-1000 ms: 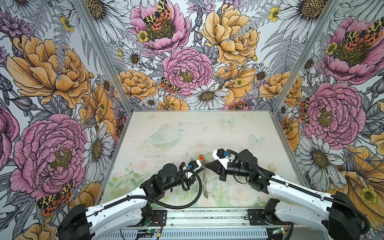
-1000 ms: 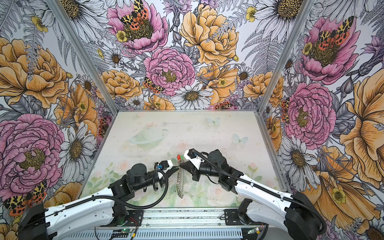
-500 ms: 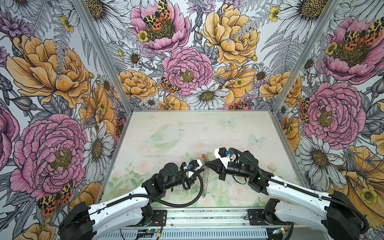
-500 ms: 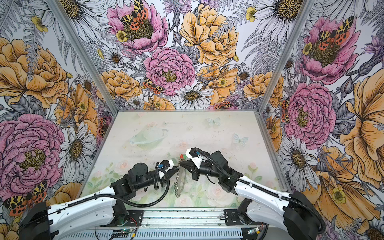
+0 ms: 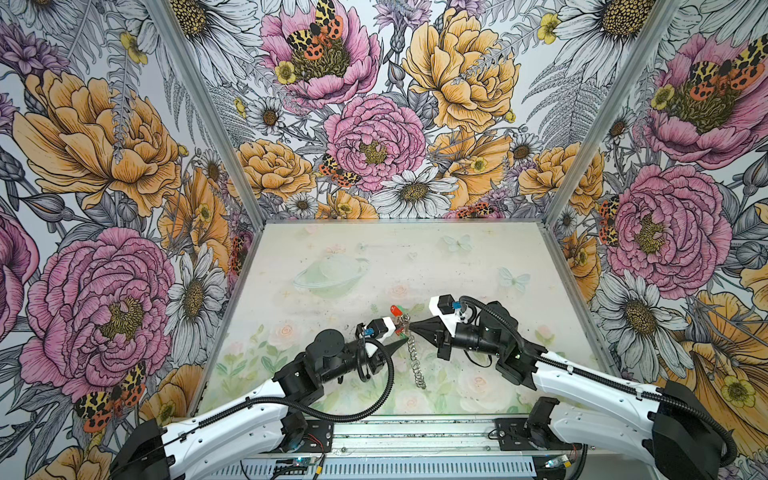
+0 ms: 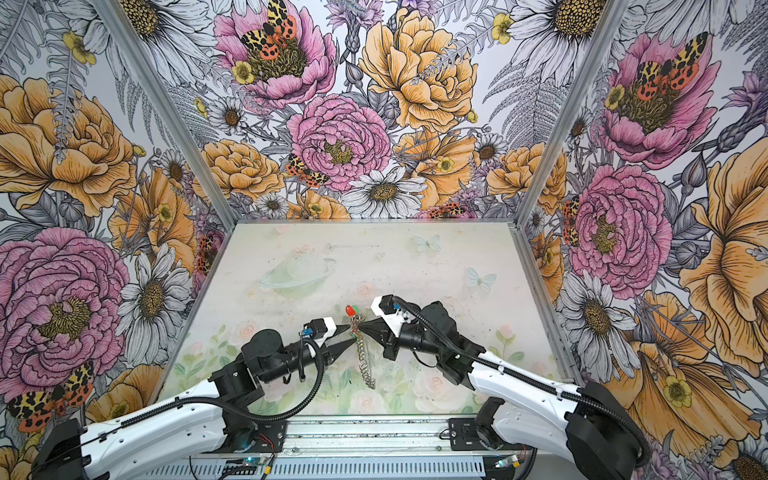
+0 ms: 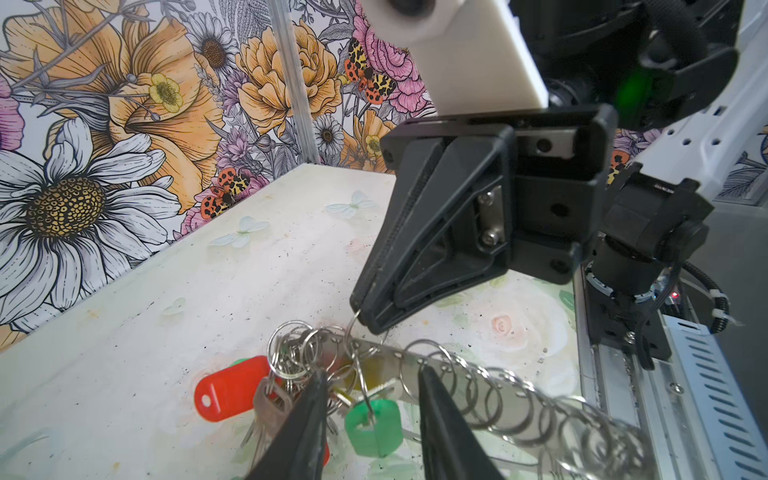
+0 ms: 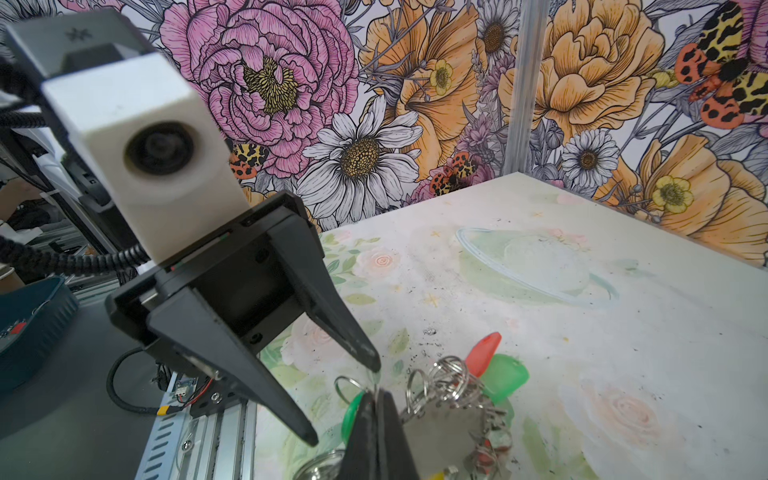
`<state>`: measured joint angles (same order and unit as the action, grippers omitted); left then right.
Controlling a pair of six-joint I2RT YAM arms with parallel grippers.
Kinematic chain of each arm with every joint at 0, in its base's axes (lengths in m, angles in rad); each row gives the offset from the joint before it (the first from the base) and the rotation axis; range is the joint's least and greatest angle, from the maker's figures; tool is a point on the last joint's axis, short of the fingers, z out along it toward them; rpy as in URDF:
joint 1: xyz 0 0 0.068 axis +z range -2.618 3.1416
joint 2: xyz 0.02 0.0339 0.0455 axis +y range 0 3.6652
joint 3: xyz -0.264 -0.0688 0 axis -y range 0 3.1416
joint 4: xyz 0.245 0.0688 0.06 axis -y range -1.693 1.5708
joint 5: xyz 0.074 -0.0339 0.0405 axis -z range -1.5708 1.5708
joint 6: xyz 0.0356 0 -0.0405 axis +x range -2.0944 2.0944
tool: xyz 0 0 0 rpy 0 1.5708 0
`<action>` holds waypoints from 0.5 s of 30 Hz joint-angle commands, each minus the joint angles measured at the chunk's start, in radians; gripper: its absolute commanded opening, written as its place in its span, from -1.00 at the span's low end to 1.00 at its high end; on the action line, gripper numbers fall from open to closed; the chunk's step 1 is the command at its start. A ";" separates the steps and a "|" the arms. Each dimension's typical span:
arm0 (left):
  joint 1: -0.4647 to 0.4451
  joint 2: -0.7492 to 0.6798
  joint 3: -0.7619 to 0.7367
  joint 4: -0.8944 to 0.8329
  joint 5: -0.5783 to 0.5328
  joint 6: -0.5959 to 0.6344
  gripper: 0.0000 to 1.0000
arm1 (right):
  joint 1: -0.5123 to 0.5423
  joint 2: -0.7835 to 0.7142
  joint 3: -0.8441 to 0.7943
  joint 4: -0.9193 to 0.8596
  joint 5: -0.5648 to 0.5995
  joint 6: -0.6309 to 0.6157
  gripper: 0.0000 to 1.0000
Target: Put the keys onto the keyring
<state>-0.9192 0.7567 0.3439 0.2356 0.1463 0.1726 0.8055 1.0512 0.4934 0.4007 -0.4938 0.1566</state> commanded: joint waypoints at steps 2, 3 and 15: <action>0.012 -0.008 -0.009 0.030 -0.004 -0.025 -0.34 | -0.008 0.000 -0.007 0.097 -0.065 -0.019 -1.00; 0.014 -0.007 -0.008 0.032 0.000 -0.027 -0.36 | -0.007 0.001 -0.011 0.107 -0.072 -0.021 -1.00; 0.042 -0.003 -0.017 0.044 0.088 -0.034 -0.57 | -0.006 0.003 -0.038 0.170 -0.115 -0.021 -1.00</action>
<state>-0.8894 0.7567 0.3435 0.2443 0.1905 0.1516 0.8036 1.0622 0.4603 0.4694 -0.5785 0.1482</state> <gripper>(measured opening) 0.217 0.047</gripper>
